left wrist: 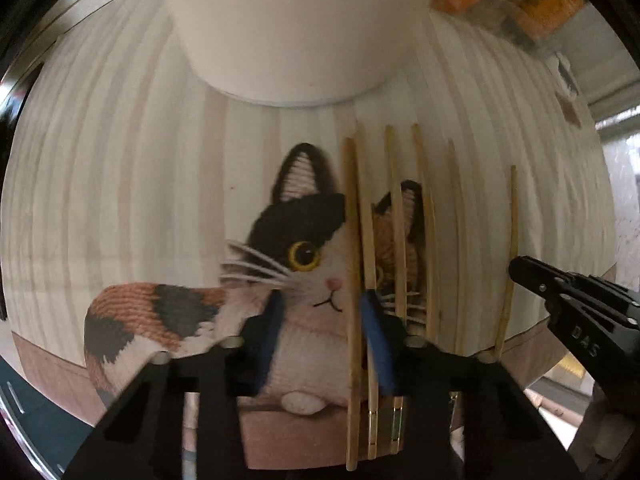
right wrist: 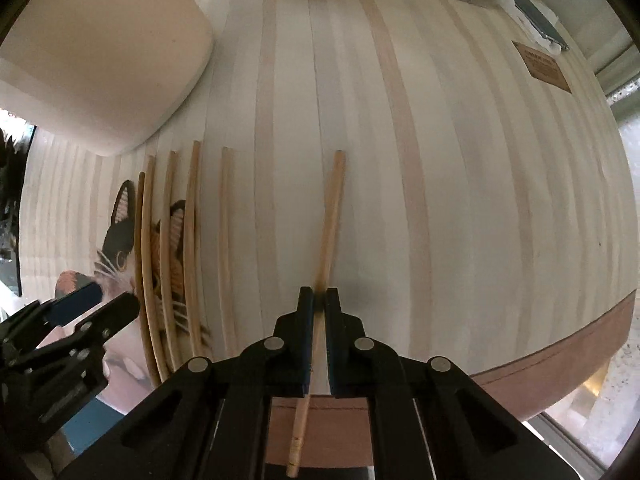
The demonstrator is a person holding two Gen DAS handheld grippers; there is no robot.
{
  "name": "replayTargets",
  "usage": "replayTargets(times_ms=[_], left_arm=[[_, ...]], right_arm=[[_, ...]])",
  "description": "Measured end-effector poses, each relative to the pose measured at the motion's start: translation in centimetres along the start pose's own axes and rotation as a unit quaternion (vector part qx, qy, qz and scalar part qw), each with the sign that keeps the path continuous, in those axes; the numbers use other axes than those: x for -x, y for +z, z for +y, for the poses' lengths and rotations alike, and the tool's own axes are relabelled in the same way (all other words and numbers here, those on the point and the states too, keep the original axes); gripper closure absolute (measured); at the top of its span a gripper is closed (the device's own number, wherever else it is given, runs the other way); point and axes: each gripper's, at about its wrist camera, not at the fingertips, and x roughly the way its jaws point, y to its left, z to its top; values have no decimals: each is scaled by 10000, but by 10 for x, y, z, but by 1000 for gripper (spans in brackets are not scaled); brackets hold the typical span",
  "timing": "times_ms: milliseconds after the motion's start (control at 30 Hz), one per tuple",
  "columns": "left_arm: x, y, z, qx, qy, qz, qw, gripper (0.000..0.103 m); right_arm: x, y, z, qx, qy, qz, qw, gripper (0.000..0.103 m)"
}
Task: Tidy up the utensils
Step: 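Grasp a chopstick from the row with the left tool while the right tool grasps another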
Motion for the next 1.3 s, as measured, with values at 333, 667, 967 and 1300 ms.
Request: replayTargets(times_ms=[333,667,967,1300], left_arm=[[5,2,8,-107,307,-118,9994,98],[14,-4,89,787,37,114,9968,98],[10,1,75,506,329,50,9982,96],[8,5,54,462,401,44,9981,96]], right_arm=[[-4,-18,-16,-44,-6,-41,10000,96],[-5,6,4,-28,272,24,9996,96],[-6,7,10,256,396,402,9981,80],[-3,-1,27,433,-81,188,9989,96]])
